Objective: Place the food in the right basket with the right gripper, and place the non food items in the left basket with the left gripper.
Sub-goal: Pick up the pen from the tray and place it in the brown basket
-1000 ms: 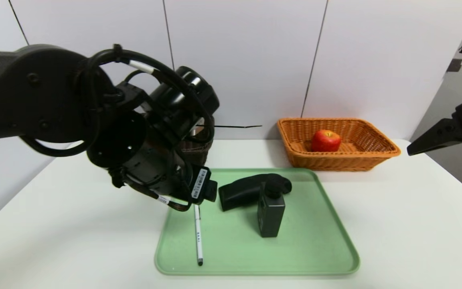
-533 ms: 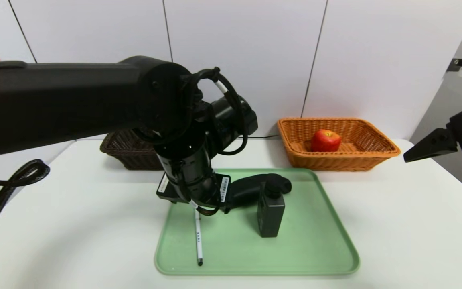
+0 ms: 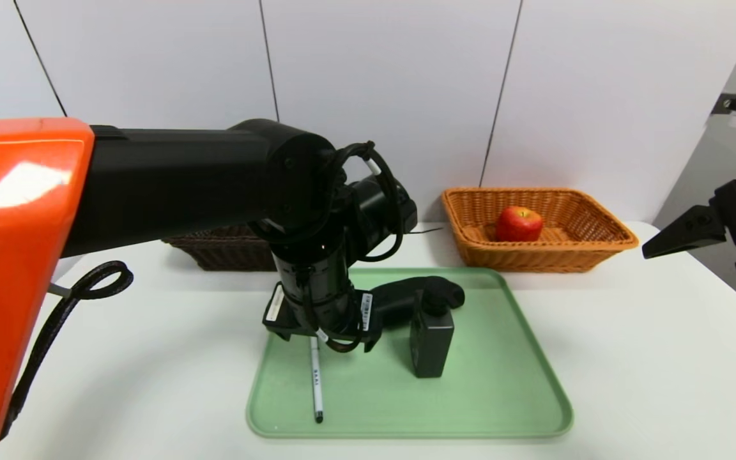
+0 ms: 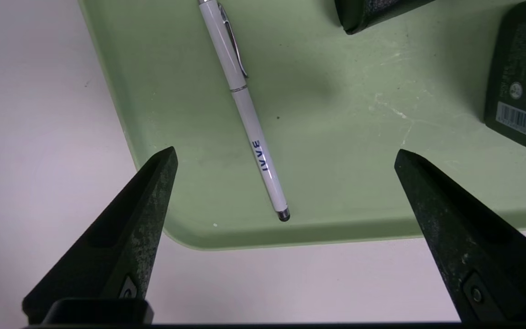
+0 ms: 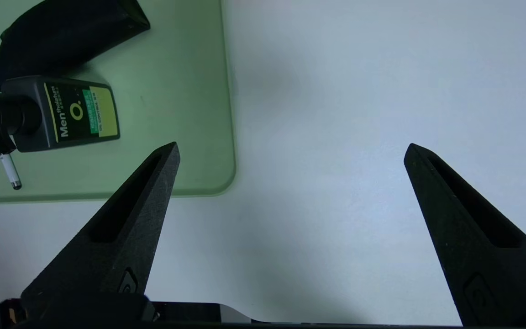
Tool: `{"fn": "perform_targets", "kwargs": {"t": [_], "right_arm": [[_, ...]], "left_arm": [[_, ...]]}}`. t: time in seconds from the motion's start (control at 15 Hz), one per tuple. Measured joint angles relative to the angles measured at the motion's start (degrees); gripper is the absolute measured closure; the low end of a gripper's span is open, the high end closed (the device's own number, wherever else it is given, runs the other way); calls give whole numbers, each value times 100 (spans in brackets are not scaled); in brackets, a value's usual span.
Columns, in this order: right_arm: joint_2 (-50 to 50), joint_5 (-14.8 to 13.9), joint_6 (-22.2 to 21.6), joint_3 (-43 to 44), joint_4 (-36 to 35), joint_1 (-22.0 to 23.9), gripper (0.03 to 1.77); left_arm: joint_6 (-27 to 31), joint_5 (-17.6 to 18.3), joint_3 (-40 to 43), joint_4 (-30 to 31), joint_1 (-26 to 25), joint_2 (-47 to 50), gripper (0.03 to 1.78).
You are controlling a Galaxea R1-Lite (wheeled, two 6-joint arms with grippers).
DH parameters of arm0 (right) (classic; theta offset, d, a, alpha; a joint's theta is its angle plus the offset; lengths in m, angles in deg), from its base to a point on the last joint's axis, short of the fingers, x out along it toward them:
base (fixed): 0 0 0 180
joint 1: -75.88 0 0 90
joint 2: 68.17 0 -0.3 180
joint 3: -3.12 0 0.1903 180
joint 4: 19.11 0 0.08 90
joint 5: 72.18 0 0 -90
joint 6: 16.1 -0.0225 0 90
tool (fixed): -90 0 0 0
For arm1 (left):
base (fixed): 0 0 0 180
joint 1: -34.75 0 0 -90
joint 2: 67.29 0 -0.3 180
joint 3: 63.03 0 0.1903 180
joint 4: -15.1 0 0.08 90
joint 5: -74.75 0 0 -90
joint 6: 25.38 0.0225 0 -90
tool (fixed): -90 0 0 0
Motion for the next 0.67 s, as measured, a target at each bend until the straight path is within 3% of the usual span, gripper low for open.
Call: {"fn": "perform_targets", "kwargs": {"t": [0.67], "right_arm": [[91, 2, 33, -5, -116, 30, 11]], "left_arm": [[-51, 202, 177, 21, -339, -247, 12]]}}
